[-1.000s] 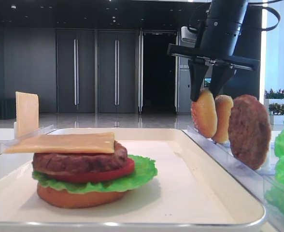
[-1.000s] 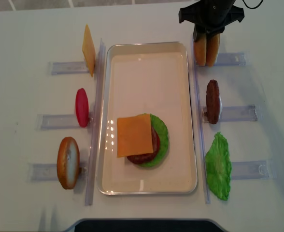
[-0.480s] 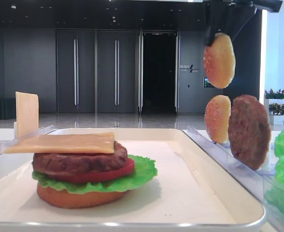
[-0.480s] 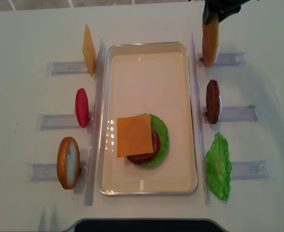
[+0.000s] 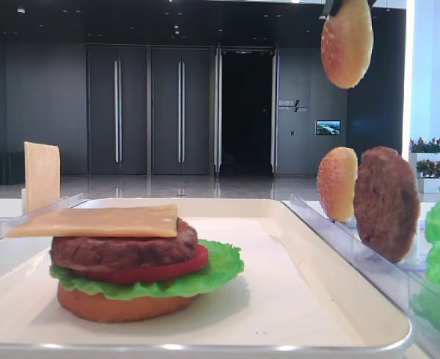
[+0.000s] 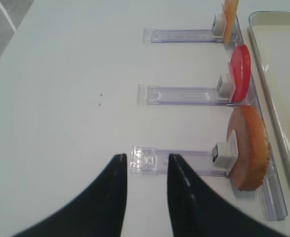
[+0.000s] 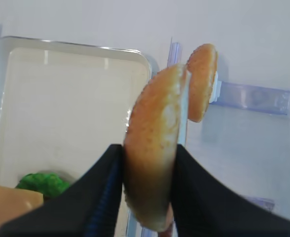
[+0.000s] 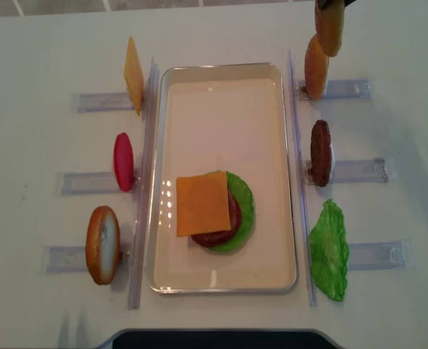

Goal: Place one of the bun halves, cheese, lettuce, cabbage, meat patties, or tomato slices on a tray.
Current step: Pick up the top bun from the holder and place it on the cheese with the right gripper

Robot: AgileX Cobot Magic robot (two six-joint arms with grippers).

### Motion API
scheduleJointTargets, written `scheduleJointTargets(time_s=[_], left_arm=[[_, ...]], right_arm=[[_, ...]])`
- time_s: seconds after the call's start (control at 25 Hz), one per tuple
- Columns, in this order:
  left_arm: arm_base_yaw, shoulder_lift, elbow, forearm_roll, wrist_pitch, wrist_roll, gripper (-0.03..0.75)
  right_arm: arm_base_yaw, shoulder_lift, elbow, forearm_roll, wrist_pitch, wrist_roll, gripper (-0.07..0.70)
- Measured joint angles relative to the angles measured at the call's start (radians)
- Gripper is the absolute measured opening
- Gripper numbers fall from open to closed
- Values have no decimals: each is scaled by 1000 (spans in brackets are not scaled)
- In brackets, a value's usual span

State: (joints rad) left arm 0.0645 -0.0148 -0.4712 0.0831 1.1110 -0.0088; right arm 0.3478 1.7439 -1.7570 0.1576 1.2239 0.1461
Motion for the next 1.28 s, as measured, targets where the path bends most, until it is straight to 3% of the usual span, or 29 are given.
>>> scheduleJointTargets(time_s=[0.24, 0.68, 0.84, 0.96, 1.08, 1.16, 1.28], left_arm=[[0, 0, 0, 0, 0, 0, 219], [0, 0, 0, 0, 0, 0, 219], [0, 0, 0, 0, 0, 0, 219], [0, 0, 0, 0, 0, 0, 219], [0, 0, 0, 0, 0, 0, 219], [0, 0, 0, 0, 0, 0, 219], [0, 0, 0, 0, 0, 0, 219]], right_arm=[[77, -199, 154, 19, -1, 51, 240], [409, -564, 588, 21, 1, 248, 240], [477, -602, 681, 21, -25, 295, 240], [492, -606, 719, 30, -81, 303, 240], [493, -607, 745, 108, -175, 218, 240], [493, -607, 772, 214, -251, 97, 240], [493, -596, 807, 407, -320, -90, 240]])
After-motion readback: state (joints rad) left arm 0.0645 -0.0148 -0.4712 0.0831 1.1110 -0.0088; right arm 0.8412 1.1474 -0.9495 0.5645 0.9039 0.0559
